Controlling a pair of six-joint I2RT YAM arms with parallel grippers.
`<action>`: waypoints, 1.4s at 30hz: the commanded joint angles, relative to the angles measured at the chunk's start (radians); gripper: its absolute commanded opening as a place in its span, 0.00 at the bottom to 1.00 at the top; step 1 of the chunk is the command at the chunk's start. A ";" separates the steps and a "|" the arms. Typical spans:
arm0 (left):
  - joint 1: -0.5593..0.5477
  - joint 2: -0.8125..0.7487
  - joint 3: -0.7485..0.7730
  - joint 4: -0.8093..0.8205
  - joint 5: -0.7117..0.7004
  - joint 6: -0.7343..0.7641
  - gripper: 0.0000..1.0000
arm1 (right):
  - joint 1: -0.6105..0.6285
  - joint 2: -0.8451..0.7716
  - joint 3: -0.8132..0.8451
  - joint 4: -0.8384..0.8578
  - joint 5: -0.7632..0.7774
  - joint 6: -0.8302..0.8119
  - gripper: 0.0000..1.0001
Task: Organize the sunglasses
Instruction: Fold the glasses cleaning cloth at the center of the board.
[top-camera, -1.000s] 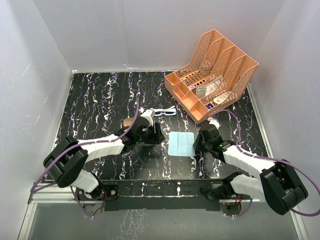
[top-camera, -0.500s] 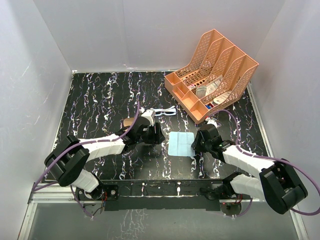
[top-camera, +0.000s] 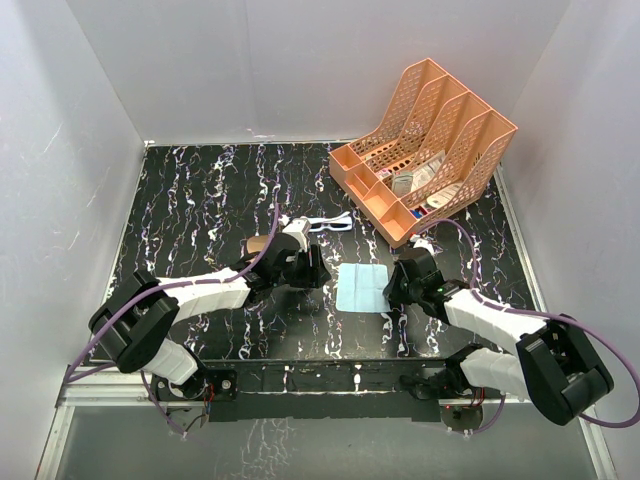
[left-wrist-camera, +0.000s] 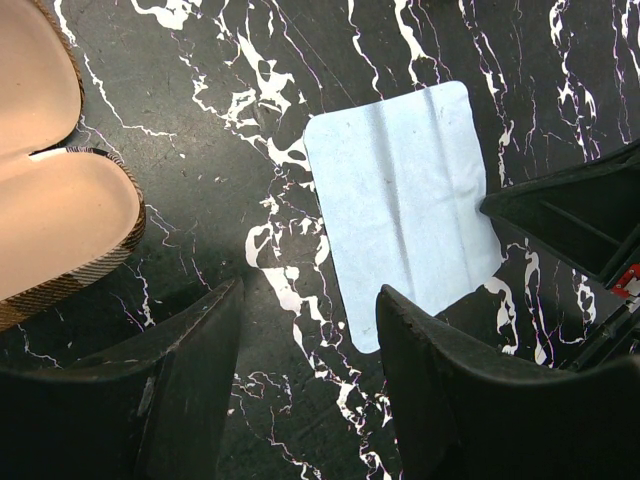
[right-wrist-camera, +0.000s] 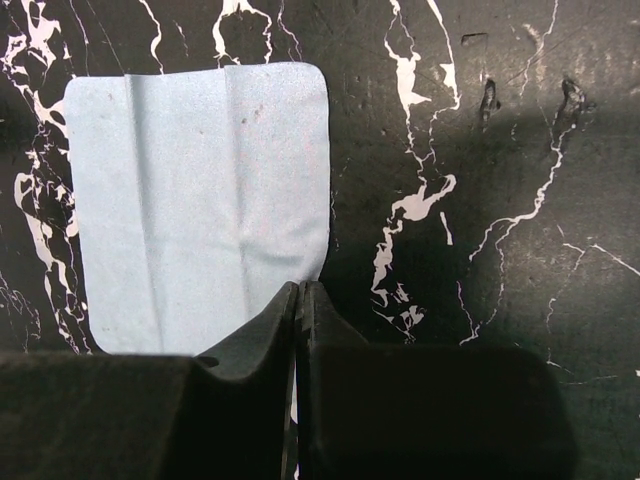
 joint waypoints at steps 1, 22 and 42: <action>-0.007 -0.012 0.007 0.017 0.009 -0.002 0.54 | -0.002 0.014 0.021 0.023 -0.002 -0.011 0.00; -0.007 -0.024 -0.016 0.033 0.005 -0.007 0.54 | 0.000 -0.006 0.096 -0.013 -0.029 -0.031 0.00; -0.007 -0.036 -0.013 0.029 -0.004 -0.001 0.54 | 0.059 0.054 0.158 0.002 -0.044 -0.021 0.00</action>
